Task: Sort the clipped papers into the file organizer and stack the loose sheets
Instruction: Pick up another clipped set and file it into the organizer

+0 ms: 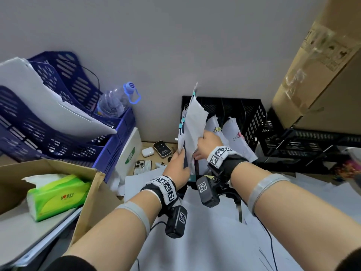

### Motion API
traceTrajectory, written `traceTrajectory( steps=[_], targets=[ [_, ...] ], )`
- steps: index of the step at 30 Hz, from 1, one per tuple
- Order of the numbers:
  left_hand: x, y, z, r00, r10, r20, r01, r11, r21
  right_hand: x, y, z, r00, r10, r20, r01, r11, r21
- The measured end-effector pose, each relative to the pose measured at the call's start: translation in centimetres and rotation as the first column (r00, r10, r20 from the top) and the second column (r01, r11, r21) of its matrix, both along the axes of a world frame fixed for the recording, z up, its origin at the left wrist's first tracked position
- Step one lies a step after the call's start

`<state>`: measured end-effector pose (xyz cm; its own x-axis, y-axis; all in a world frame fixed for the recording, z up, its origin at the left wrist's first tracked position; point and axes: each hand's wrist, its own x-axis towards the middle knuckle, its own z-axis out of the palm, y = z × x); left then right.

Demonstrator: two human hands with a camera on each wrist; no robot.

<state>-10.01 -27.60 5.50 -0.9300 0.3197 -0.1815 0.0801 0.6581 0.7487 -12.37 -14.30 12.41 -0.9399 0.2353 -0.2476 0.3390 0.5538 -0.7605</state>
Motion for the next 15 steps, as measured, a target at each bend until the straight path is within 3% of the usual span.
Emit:
traceTrajectory(
  steps=[2,5,8,11,15],
  targets=[
    [0.0,0.0,-0.1,1.0,-0.001,-0.002,0.001,1.0,0.009,0.1,-0.3,-0.4,1.0,0.017,0.013,-0.017,0.999,0.038],
    [0.1,0.0,-0.3,1.0,-0.015,0.0,0.015,1.0,-0.015,1.5,-0.4,-1.5,0.981,0.116,0.154,-0.128,0.989,0.068],
    [0.5,0.2,-0.2,0.999,-0.031,0.006,0.032,0.998,-0.06,2.1,-0.1,-3.1,0.955,0.157,0.251,-0.149,0.987,-0.05],
    [1.3,0.8,-0.3,1.0,0.013,-0.009,-0.014,0.998,-0.054,2.7,0.7,-4.0,0.957,0.16,0.241,-0.122,0.979,-0.164],
    [2.6,3.3,-0.5,0.971,0.15,-0.189,-0.158,0.987,-0.032,6.3,3.1,-4.8,0.958,0.141,0.248,-0.073,0.961,-0.265]
  ],
)
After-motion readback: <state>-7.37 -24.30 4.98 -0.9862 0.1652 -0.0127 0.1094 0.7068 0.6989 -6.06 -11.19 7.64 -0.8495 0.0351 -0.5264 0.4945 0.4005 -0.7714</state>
